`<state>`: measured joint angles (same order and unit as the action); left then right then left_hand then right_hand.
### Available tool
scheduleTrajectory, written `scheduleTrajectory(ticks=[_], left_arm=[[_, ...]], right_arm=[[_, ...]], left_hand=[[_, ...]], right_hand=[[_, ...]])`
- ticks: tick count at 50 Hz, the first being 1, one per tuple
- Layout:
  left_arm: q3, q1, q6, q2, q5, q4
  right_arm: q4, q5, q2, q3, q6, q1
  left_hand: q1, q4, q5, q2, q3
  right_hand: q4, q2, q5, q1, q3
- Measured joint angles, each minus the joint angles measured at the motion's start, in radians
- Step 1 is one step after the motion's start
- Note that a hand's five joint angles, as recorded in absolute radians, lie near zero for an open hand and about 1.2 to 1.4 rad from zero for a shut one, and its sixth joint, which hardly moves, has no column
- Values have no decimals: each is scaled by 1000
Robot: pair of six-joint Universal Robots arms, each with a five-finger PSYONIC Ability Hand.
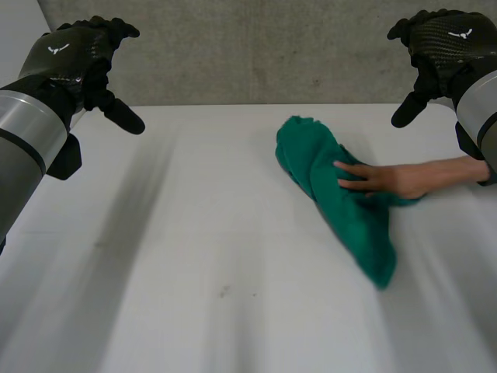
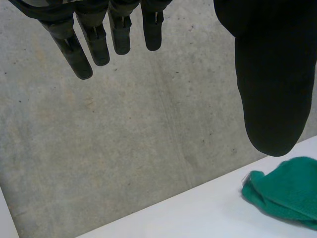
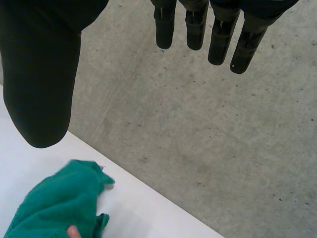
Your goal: Fold the towel.
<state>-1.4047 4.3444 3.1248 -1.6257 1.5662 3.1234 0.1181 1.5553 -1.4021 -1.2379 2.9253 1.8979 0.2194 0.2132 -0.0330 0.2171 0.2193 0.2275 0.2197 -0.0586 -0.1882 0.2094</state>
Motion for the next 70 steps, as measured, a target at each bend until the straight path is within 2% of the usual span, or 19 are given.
scheduleTrajectory(ticks=[11,17,22,31,36,40,43,45,46,50,51,58,62,63,64,68,70], left_arm=[[-1,-2,0,-1,0,0],[-7,-4,1,-6,-1,1],[-17,-5,4,-11,-1,9],[-27,-5,6,-13,0,27],[-30,-5,6,-14,1,33],[-30,-5,6,-15,1,35],[-30,-5,6,-17,1,36],[-30,-6,6,-18,2,37],[-30,-7,6,-20,2,37],[-31,-9,6,-23,2,37],[-31,-9,6,-24,2,37],[-32,-10,6,-26,2,37],[-33,-10,6,-26,2,38],[-35,-10,6,-25,2,40],[-36,-10,6,-25,2,41],[-37,-10,6,-25,2,43],[-37,-9,6,-25,2,44]], right_arm=[[0,-10,0,-3,-1,2],[17,-81,4,-4,-14,0],[99,-126,25,-7,-80,-2],[238,-115,110,-65,-150,9],[149,-105,138,-218,-80,16],[110,-105,141,-259,-62,16],[-10,-104,166,-366,-31,16],[-45,-103,185,-389,-28,15],[-76,-101,210,-404,-27,15],[-129,-94,263,-410,-30,12],[-141,-92,275,-408,-32,11],[-173,-91,307,-387,-41,4],[-173,-92,309,-384,-41,3],[-172,-93,310,-379,-40,2],[-171,-93,310,-378,-39,2],[-168,-93,310,-377,-32,3],[-168,-92,310,-378,-30,3]], left_hand=[[0,0,0,0,0],[0,0,0,0,0],[0,0,0,0,0],[0,0,0,0,0],[0,0,0,0,0],[0,0,0,0,0],[0,0,0,0,0],[0,0,0,0,0],[0,0,0,0,0],[0,0,0,0,0],[0,0,0,0,0],[0,0,0,0,0],[0,0,0,0,0],[0,0,0,0,0],[0,0,0,0,0],[0,0,0,0,0],[0,0,0,0,0]], right_hand=[[0,0,0,0,0],[0,0,0,0,0],[0,0,0,0,0],[0,0,0,0,0],[0,0,0,0,0],[0,0,0,0,0],[0,1,0,-1,1],[25,36,-29,-26,42],[138,143,-128,-131,156],[283,306,-267,-262,316],[453,468,-426,-400,473],[749,750,-716,-637,764],[671,676,-651,-562,687],[333,325,-329,-282,349],[273,273,-269,-241,286],[246,259,-245,-231,265],[338,347,-327,-305,357]])
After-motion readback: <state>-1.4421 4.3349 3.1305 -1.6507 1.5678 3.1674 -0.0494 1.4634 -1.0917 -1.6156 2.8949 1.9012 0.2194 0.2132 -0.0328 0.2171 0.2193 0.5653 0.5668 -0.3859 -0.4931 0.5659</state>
